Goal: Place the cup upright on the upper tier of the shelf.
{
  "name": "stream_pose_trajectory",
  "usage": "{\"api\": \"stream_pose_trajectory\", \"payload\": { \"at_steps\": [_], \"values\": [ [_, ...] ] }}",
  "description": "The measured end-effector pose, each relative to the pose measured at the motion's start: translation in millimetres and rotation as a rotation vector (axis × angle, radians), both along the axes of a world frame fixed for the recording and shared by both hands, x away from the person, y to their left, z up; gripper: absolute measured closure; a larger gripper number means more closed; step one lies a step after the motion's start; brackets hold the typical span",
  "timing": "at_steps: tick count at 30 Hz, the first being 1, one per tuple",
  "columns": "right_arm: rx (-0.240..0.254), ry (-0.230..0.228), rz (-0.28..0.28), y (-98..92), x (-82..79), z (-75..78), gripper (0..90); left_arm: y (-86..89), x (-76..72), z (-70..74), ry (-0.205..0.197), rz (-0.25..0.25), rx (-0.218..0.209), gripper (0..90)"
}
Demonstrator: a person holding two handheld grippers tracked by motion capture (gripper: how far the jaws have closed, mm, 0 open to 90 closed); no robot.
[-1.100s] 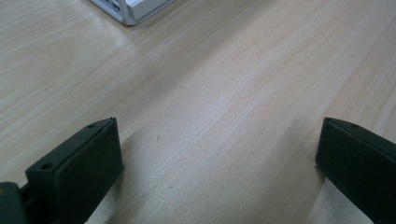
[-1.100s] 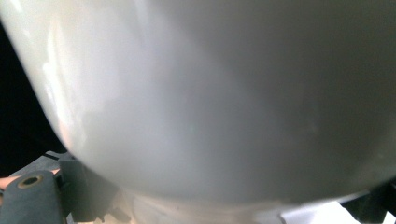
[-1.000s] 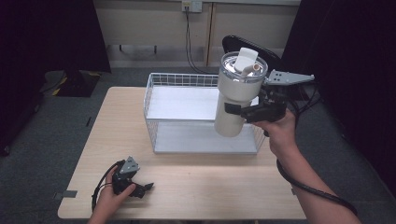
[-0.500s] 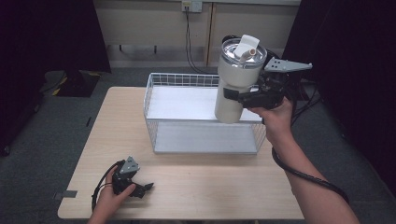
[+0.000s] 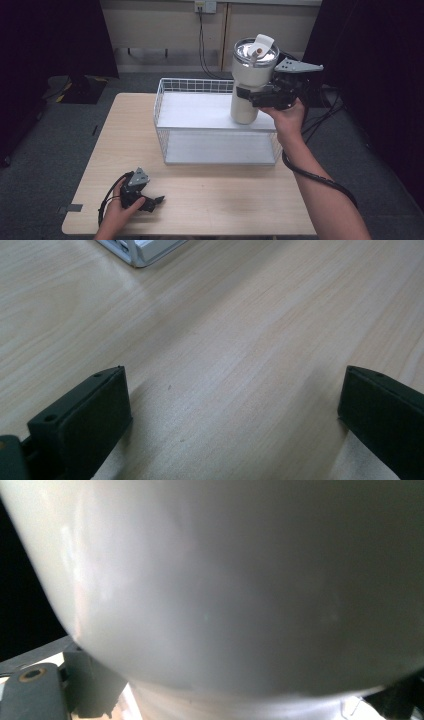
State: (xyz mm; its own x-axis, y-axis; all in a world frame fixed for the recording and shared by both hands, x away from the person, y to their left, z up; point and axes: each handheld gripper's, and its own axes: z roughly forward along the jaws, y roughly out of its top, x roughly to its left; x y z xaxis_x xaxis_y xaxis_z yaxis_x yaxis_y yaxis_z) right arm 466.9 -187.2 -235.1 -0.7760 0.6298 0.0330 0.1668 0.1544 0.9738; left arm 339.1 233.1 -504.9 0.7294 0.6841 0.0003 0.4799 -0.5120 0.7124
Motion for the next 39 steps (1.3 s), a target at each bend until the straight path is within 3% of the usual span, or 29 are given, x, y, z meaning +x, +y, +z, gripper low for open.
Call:
{"api": "stream_pose_trajectory", "payload": {
  "at_steps": [10, 26, 39],
  "values": [
    [-0.021, -0.025, -0.038, 9.6, 14.3, -2.1, 9.9, 0.0, 0.0, 0.0, 0.0, 0.0, 0.0, 0.0],
    [-0.039, -0.005, -0.056, 22.5, 30.5, -16.5, 9.9, 0.0, 0.0, 0.0, 0.0, 0.0, 0.0, 0.0],
    [-0.022, -0.003, -0.073, 23.3, 38.8, -22.2, 9.8, 0.0, 0.0, 0.0, 0.0, 0.0, 0.0, 0.0]
  ]
}}
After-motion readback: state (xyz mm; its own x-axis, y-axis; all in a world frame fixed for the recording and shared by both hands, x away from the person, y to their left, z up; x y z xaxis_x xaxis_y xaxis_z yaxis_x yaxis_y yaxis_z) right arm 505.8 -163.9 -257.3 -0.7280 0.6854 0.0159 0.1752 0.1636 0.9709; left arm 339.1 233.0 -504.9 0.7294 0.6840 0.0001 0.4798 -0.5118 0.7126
